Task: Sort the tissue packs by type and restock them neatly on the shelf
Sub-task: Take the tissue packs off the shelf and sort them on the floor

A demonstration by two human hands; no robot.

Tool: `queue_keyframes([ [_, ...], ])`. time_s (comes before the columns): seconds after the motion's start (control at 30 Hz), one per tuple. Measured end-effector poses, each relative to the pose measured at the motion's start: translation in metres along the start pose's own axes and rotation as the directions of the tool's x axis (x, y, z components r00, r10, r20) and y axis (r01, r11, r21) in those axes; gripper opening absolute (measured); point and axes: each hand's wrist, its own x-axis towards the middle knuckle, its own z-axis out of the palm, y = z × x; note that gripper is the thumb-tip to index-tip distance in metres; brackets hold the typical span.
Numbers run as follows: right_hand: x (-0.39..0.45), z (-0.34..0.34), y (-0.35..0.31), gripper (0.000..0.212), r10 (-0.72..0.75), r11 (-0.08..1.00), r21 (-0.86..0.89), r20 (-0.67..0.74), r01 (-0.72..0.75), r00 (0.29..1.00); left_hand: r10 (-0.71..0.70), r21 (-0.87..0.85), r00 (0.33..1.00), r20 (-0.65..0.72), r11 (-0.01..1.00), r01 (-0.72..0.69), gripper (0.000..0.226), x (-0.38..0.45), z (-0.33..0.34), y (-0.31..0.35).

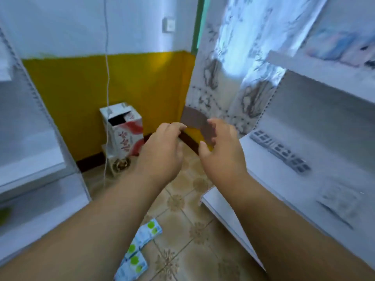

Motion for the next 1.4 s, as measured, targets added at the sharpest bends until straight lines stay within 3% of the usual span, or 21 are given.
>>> queue_keyframes([
  [0.17,0.008,-0.123,0.015,0.047,0.036,0.999,0.001,-0.258,-0.037,0.966,0.246,-0.075,0.969,-0.038,0.966,-0.248,0.036,0.027,0.011,0.123],
  [0.27,0.013,-0.186,0.038,0.046,0.083,0.996,0.010,-0.355,-0.085,0.931,0.286,-0.154,0.958,-0.014,0.946,-0.284,0.036,0.041,0.027,0.187],
  [0.47,0.025,-0.263,0.076,0.050,0.087,0.995,-0.019,-0.397,-0.103,0.914,0.354,-0.240,0.935,-0.029,0.906,-0.350,0.035,0.070,0.062,0.270],
  [0.77,0.089,-0.299,0.109,0.050,0.109,0.990,-0.021,-0.489,-0.136,0.865,0.454,-0.305,0.891,-0.023,0.845,-0.438,0.036,0.145,0.100,0.327],
  [1.03,0.159,-0.332,0.135,0.047,0.194,0.952,-0.060,-0.638,-0.299,0.745,0.606,-0.402,0.796,0.008,0.731,-0.552,0.033,0.240,0.141,0.372],
  [1.2,0.184,-0.359,0.160,0.043,0.230,0.904,-0.110,-0.690,-0.413,0.686,0.625,-0.504,0.776,0.086,0.699,-0.507,0.031,0.276,0.176,0.407],
  [1.4,0.227,-0.401,0.206,0.035,0.219,0.827,-0.252,-0.679,-0.503,0.701,0.591,-0.555,0.788,0.172,0.719,-0.418,0.028,0.314,0.223,0.453],
])
